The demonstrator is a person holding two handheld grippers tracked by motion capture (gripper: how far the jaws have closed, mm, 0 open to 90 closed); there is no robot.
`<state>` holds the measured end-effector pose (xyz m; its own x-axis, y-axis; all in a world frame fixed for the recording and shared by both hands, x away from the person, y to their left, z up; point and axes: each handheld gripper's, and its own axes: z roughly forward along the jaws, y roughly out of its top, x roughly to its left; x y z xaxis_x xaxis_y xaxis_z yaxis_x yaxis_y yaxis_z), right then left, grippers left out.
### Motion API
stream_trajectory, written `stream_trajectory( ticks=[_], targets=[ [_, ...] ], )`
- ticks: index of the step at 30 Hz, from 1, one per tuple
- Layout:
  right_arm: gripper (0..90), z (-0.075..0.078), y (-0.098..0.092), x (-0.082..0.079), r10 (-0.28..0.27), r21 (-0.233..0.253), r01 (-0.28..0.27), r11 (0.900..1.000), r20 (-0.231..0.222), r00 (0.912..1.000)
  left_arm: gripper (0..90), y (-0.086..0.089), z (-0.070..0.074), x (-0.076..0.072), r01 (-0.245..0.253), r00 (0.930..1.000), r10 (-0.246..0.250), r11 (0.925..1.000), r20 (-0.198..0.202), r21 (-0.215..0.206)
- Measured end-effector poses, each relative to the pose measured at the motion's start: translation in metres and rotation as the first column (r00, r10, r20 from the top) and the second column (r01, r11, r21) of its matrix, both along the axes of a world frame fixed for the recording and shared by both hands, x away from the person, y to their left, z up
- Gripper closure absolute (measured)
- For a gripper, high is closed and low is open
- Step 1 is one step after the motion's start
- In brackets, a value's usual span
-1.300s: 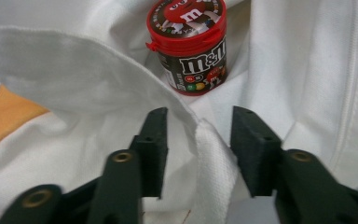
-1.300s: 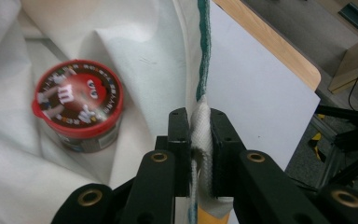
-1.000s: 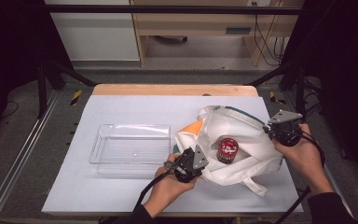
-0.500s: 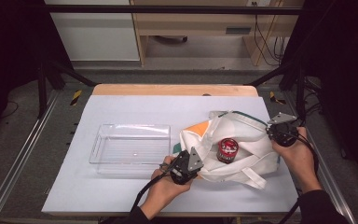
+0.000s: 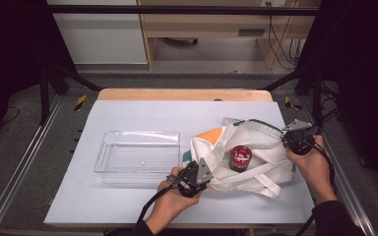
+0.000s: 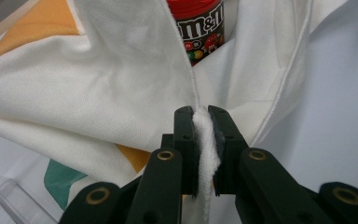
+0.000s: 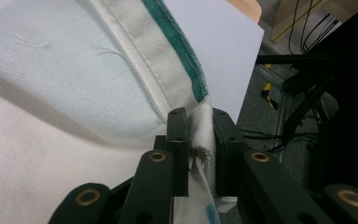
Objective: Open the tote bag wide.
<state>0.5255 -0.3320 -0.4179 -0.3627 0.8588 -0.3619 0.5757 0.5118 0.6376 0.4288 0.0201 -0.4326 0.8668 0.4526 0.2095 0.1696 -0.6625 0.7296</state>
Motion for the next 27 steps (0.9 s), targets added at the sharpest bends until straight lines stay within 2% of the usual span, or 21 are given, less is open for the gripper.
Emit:
stream_trajectory(
  ticks=[4, 9, 12, 14, 15, 17, 18, 20, 23, 26, 27],
  targets=[
    [74.8, 0.002, -0.001, -0.004, 0.002, 0.014, -0.002, 1.000, 0.012, 0.9999, 82.5, 0.001, -0.001, 0.000, -0.013, 0.9999, 0.013, 0.9999, -0.008, -0.001],
    [69.3, 0.002, -0.003, -0.004, -0.009, 0.019, 0.009, 1.000, 0.005, 0.9999, 82.4, 0.002, 0.000, 0.000, -0.010, 0.9999, 0.010, 1.0000, -0.012, -0.002],
    [62.3, 0.004, -0.003, -0.005, -0.017, 0.031, 0.017, 0.999, 0.014, 0.9997, 81.6, 0.001, -0.001, 0.001, 0.001, 1.0000, -0.001, 1.0000, -0.005, -0.007],
    [53.8, 0.010, -0.001, -0.010, -0.007, 0.062, 0.004, 0.998, 0.040, 0.9992, 80.4, 0.000, 0.000, 0.002, -0.002, 1.0000, 0.002, 1.0000, -0.002, -0.008],
    [53.8, 0.010, -0.001, -0.010, -0.007, 0.062, 0.004, 0.998, 0.040, 0.9992, 80.4, 0.000, 0.000, 0.002, -0.002, 1.0000, 0.002, 1.0000, -0.003, -0.007],
    [48.1, 0.016, 0.001, -0.016, 0.006, 0.072, -0.010, 0.997, 0.061, 0.9981, 79.5, -0.001, 0.001, 0.002, -0.005, 1.0000, 0.005, 0.9999, -0.006, -0.011],
    [41.9, 0.023, 0.003, -0.021, 0.022, 0.090, -0.028, 0.996, 0.070, 0.9973, 77.3, -0.002, 0.002, 0.002, -0.015, 0.9998, 0.015, 0.9998, -0.010, -0.016],
    [39.3, 0.026, 0.004, -0.024, 0.029, 0.100, -0.036, 0.994, 0.075, 0.9967, 75.8, -0.002, 0.003, 0.003, -0.024, 0.9997, 0.024, 0.9996, 0.002, -0.012],
    [33.5, 0.035, 0.006, -0.034, 0.055, 0.115, -0.065, 0.991, 0.093, 0.9942, 66.8, -0.003, 0.007, 0.002, -0.035, 0.9993, 0.035, 0.9992, 0.014, -0.018],
    [27.7, 0.043, 0.007, -0.045, 0.077, 0.146, -0.094, 0.985, 0.117, 0.9901, 59.2, -0.005, 0.014, 0.003, -0.039, 0.9987, 0.040, 0.9991, 0.031, -0.016],
    [25.8, 0.047, 0.008, -0.054, 0.096, 0.158, -0.114, 0.981, 0.117, 0.9884, 55.4, -0.006, 0.016, 0.003, -0.042, 0.9984, 0.042, 0.9990, 0.037, -0.013]
  ],
)
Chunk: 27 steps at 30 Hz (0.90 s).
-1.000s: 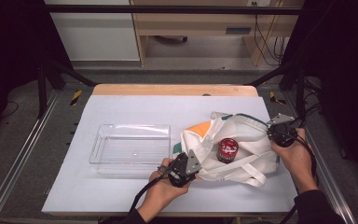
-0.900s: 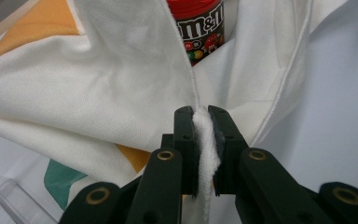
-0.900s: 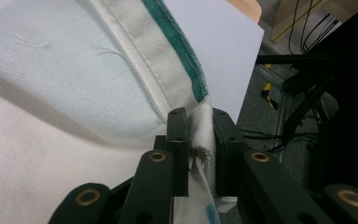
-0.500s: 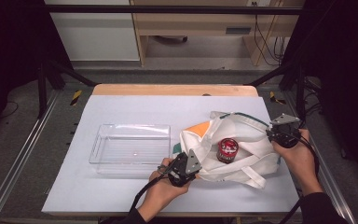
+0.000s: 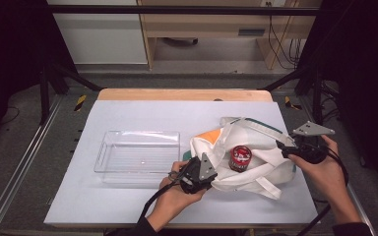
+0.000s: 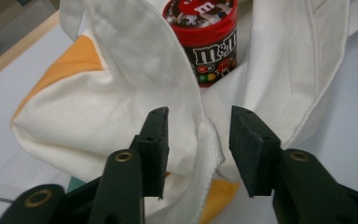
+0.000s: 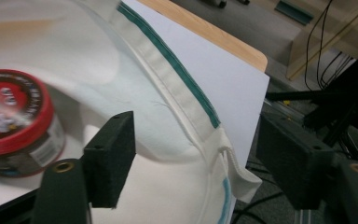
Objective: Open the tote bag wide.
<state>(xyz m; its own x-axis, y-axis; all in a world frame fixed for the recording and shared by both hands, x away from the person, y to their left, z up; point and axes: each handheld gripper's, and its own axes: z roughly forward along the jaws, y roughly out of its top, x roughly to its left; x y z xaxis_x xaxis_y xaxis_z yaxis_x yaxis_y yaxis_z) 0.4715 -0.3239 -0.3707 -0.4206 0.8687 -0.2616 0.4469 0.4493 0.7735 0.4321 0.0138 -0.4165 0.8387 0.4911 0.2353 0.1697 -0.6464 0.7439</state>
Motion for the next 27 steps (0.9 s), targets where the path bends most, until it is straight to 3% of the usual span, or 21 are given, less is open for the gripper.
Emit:
stream_trajectory(
  ticks=[3, 4, 10, 15, 20, 23, 24, 27],
  targets=[
    [24.7, 0.002, 0.003, -0.009, 0.014, 0.034, -0.014, 0.999, -0.001, 0.9999, 52.1, -0.002, 0.007, 0.002, -0.004, 0.9999, 0.004, 1.0000, 0.014, -0.001],
    [24.3, 0.003, 0.008, -0.019, 0.027, 0.039, -0.028, 0.999, 0.010, 0.9996, 49.1, -0.003, 0.011, 0.004, -0.009, 0.9999, 0.009, 0.9999, 0.013, -0.011],
    [21.2, 0.011, 0.018, -0.040, 0.086, 0.032, -0.087, 0.996, 0.030, 0.9958, 41.9, -0.008, 0.025, 0.012, -0.009, 0.9999, 0.010, 0.9999, 0.004, -0.013],
    [16.8, 0.015, 0.023, -0.049, 0.130, 0.028, -0.130, 0.991, 0.015, 0.9914, 38.0, -0.011, 0.034, 0.019, -0.009, 1.0000, 0.009, 1.0000, 0.002, -0.002],
    [13.4, 0.015, 0.027, -0.054, 0.158, 0.015, -0.158, 0.987, 0.000, 0.9874, 34.8, -0.012, 0.045, 0.029, -0.030, 0.9995, 0.030, 0.9994, -0.008, -0.018],
    [11.3, 0.015, 0.030, -0.058, 0.194, 0.017, -0.194, 0.981, -0.011, 0.9810, 32.5, -0.012, 0.051, 0.037, -0.043, 0.9990, 0.042, 0.9988, -0.012, -0.025],
    [10.1, 0.014, 0.032, -0.060, 0.223, -0.002, -0.223, 0.975, -0.006, 0.9747, 31.9, -0.012, 0.053, 0.039, -0.044, 0.9990, 0.044, 0.9987, -0.012, -0.026],
    [10.8, 0.014, 0.033, -0.062, 0.243, -0.010, -0.243, 0.970, -0.001, 0.9701, 31.5, -0.014, 0.060, 0.045, -0.044, 0.9990, 0.043, 0.9988, -0.007, -0.022]
  ],
)
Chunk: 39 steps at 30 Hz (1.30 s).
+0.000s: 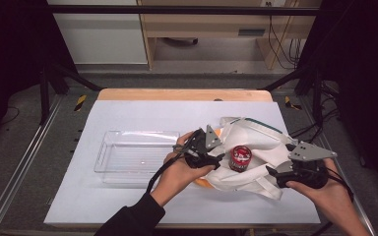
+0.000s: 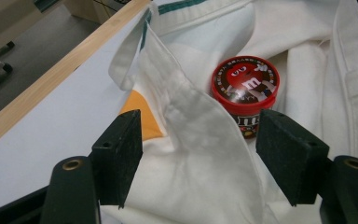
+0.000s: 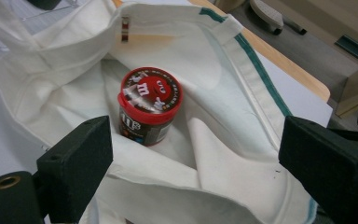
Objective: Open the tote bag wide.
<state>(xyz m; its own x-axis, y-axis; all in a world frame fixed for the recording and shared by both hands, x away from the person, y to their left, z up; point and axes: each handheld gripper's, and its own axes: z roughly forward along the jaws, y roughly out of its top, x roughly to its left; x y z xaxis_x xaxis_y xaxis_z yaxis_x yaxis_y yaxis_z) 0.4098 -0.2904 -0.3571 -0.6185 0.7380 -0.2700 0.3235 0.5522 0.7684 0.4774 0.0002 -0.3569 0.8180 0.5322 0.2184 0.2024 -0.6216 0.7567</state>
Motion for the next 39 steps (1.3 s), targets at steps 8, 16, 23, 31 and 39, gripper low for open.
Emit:
stream_trajectory(
  ticks=[8, 16, 23, 31, 39],
  targets=[
    [18.6, -0.008, 0.011, -0.004, 0.106, -0.034, -0.108, 0.994, -0.045, 0.9933, 30.5, -0.009, 0.009, 0.014, -0.002, 1.0000, 0.002, 0.9999, 0.000, -0.010],
    [19.5, -0.030, 0.032, -0.008, 0.182, -0.053, -0.187, 0.981, -0.083, 0.9798, 29.3, -0.026, 0.005, 0.030, 0.000, 1.0000, 0.000, 0.9998, -0.010, 0.018],
    [25.2, -0.048, 0.036, -0.010, 0.208, -0.072, -0.217, 0.974, -0.109, 0.9720, 27.7, -0.031, 0.004, 0.045, 0.016, 0.9995, -0.015, 0.9996, -0.027, 0.022],
    [41.4, -0.049, 0.037, -0.009, 0.231, -0.076, -0.237, 0.968, -0.087, 0.9691, 29.6, -0.040, -0.007, 0.058, 0.022, 0.9979, -0.019, 0.9987, -0.062, 0.046],
    [63.3, -0.051, 0.042, -0.008, 0.228, -0.115, -0.239, 0.964, -0.100, 0.9686, 64.3, -0.039, -0.015, 0.066, 0.026, 0.9973, -0.019, 0.9954, -0.071, 0.092]
  ],
)
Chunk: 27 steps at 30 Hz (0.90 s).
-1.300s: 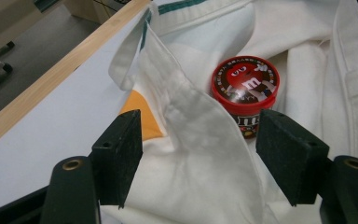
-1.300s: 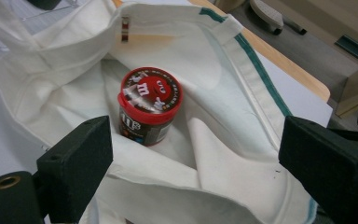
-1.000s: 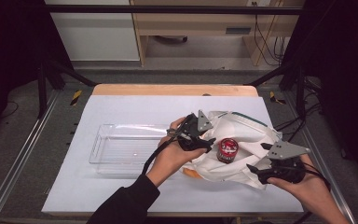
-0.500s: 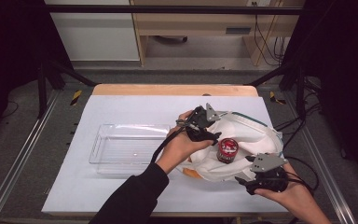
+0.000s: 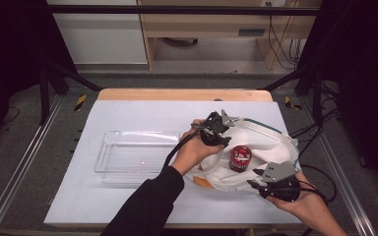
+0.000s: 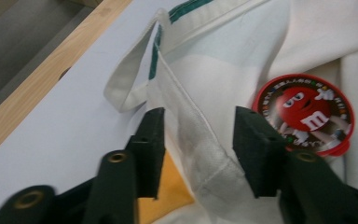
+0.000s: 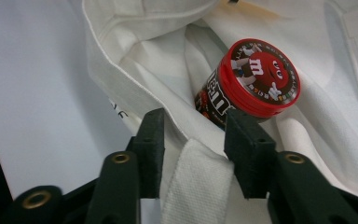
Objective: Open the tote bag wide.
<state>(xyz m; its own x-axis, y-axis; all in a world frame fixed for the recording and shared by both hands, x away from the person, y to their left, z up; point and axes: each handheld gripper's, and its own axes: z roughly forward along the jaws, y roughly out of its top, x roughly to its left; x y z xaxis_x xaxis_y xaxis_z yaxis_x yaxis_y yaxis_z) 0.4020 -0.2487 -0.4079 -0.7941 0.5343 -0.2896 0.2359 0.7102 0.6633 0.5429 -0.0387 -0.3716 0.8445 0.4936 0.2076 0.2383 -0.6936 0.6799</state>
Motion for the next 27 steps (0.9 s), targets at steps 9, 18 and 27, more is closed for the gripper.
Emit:
stream_trajectory(
  ticks=[9, 18, 27],
  targets=[
    [74.6, -0.002, -0.003, -0.003, -0.011, -0.022, 0.010, 1.000, -0.024, 0.9996, 82.7, 0.022, -0.004, 0.009, -0.049, 0.9983, 0.050, 0.9979, -0.029, 0.042],
    [80.6, 0.001, -0.018, -0.019, 0.003, 0.002, -0.003, 1.000, -0.046, 0.9989, 83.7, 0.041, 0.014, 0.009, -0.090, 0.9943, 0.091, 0.9958, 0.057, -0.021],
    [81.8, -0.005, -0.025, -0.030, 0.016, 0.008, -0.015, 1.000, -0.062, 0.9979, 84.3, 0.052, 0.014, 0.013, -0.139, 0.9879, 0.140, 0.9900, 0.067, -0.026]
  ],
)
